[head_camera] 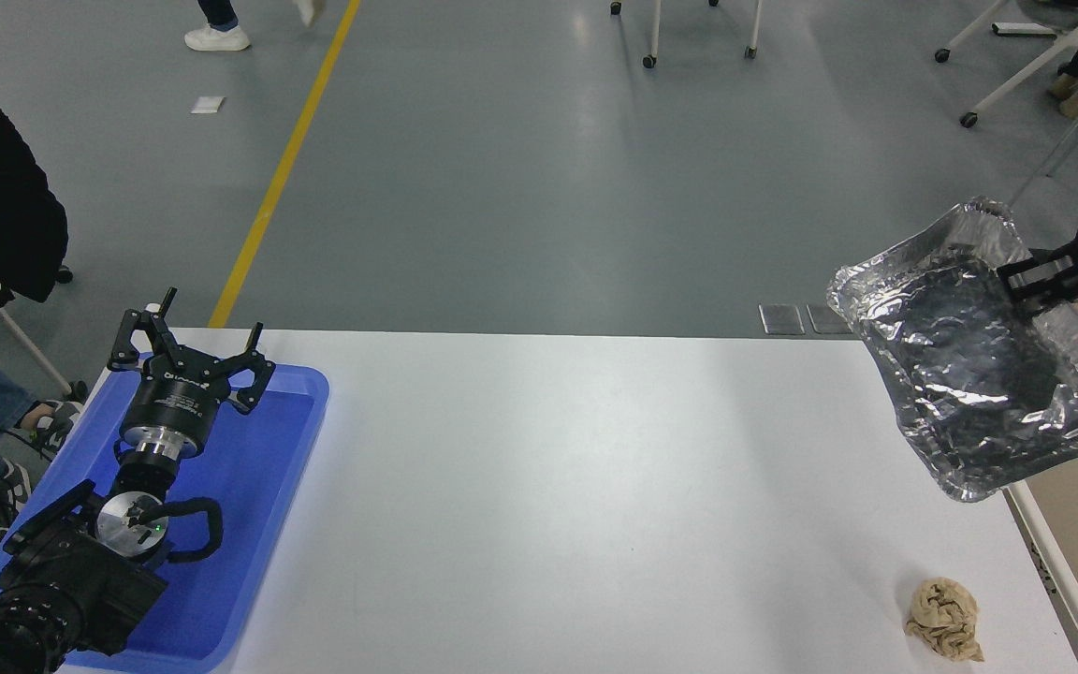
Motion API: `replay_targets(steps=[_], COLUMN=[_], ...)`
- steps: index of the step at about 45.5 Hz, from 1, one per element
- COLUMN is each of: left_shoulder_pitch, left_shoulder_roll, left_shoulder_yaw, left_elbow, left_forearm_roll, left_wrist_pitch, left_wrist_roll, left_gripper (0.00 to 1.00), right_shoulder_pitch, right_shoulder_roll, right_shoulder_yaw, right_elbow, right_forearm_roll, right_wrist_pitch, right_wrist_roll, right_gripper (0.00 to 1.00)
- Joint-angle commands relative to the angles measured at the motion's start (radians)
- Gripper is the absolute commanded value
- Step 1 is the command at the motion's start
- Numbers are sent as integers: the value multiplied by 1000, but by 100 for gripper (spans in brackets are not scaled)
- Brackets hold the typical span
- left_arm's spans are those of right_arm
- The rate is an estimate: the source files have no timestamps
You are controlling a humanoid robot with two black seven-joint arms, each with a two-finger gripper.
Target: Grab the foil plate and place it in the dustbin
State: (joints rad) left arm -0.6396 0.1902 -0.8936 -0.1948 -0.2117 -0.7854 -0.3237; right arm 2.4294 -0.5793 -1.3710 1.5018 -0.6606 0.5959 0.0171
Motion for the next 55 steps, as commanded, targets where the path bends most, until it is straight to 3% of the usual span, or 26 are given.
replay_targets(steps=[1, 11, 27, 42, 55], left_shoulder_pitch=[0, 0, 0, 1, 1], left_shoulder_roll=[2, 2, 3, 3, 5], left_shoulder_yaw=[-1, -1, -1, -1, -1], left_elbow=[0, 0, 0, 0, 0], left_forearm_roll=[0, 0, 0, 0, 0], left_wrist_pitch=[0, 0, 0, 0, 0], left_wrist_roll=[0, 0, -2, -2, -2], left_gripper=[100, 100, 100, 100, 100], right_shoulder_pitch=[-22, -205, -732, -1239, -1509], right_shoulder_roll=[-42, -189, -333, -268, -137], right_shoulder_yaw=[-51, -2, 352, 512, 615], right_elbow=[-40, -299, -695, -946, -1143], right_forearm_roll=[-54, -307, -435, -425, -366], right_wrist_pitch=[1, -4, -97, -439, -558], right_wrist_roll=[3, 15, 30, 30, 30], right_gripper=[0, 0, 0, 0, 0])
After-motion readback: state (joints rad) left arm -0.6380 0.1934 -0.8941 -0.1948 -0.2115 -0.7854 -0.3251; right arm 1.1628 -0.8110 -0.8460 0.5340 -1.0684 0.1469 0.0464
